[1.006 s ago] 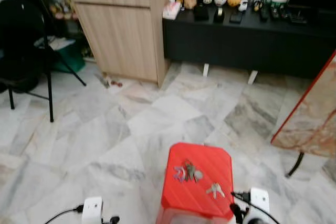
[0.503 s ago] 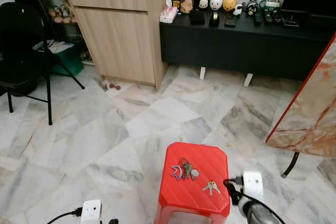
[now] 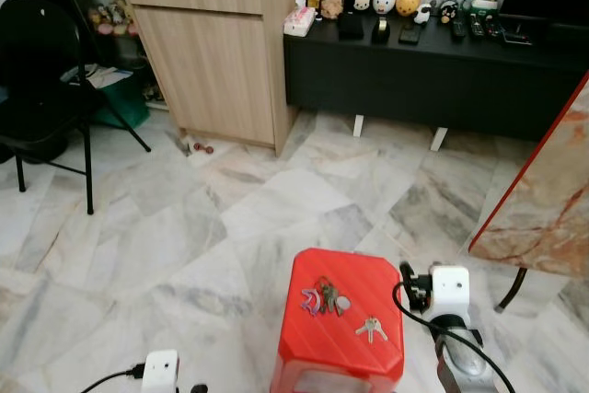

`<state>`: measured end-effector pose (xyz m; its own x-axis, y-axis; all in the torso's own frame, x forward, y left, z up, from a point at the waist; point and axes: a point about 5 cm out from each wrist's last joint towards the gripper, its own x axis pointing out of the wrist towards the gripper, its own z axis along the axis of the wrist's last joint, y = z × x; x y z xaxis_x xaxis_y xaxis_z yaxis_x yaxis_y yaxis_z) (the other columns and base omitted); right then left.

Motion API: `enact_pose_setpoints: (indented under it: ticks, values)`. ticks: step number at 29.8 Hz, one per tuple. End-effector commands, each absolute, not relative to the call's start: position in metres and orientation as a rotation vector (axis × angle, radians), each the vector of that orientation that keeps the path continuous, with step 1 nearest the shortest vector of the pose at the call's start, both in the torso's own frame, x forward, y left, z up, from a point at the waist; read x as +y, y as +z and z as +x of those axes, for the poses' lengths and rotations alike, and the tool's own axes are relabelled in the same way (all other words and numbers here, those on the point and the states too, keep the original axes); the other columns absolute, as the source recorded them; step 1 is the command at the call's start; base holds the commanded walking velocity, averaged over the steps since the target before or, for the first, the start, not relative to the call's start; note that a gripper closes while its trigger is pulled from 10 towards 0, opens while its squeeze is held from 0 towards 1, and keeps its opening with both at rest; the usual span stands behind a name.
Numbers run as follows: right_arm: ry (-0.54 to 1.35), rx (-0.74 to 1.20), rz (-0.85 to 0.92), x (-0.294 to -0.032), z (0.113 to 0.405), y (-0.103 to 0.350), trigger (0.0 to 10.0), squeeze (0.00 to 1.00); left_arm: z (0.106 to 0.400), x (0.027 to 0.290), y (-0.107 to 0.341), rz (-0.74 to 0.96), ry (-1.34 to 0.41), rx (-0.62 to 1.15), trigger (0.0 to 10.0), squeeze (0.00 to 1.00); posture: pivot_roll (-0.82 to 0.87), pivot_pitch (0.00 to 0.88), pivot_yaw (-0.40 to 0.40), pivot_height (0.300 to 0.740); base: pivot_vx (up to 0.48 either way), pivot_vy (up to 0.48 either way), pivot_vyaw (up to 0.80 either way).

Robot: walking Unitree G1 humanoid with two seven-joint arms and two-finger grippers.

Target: Hang keys on a hook

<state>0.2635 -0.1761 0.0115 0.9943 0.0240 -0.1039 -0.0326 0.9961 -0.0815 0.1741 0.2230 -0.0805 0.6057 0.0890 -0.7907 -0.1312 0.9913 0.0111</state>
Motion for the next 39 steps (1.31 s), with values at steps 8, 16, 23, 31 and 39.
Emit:
enact_pose_setpoints:
  ticks: [8,16,23,31,39]
  values:
    - [0.02,0.056,-0.077,-0.169,0.256,0.019,10.0,0.0,0.16,0.224,-0.087,-0.031,0.129,0.951,10.0,0.0,0.05,0.0,-0.019,0.74,0.0,0.0,0.0]
    - [0.009,0.054,-0.077,-0.173,0.275,0.033,10.0,0.0,0.163,0.224,-0.085,-0.043,0.139,0.936,10.0,0.0,0.05,0.027,-0.016,0.74,0.0,0.0,0.0]
    - [0.024,0.09,-0.068,-0.17,0.284,0.034,10.0,0.0,0.163,0.224,-0.085,-0.051,0.143,0.935,10.0,0.0,0.05,0.038,-0.016,0.74,0.0,0.0,0.0]
    - [0.025,0.13,-0.073,-0.172,0.286,0.031,10.0,0.0,0.163,0.225,-0.085,-0.049,0.144,0.936,10.0,0.0,0.05,0.045,-0.013,0.696,0.0,0.0,0.0]
    - [0.037,0.135,-0.061,-0.169,0.287,0.031,10.0,0.0,0.163,0.225,-0.085,-0.046,0.14,0.94,10.0,0.0,0.05,0.05,-0.011,0.681,0.0,0.0,0.0]
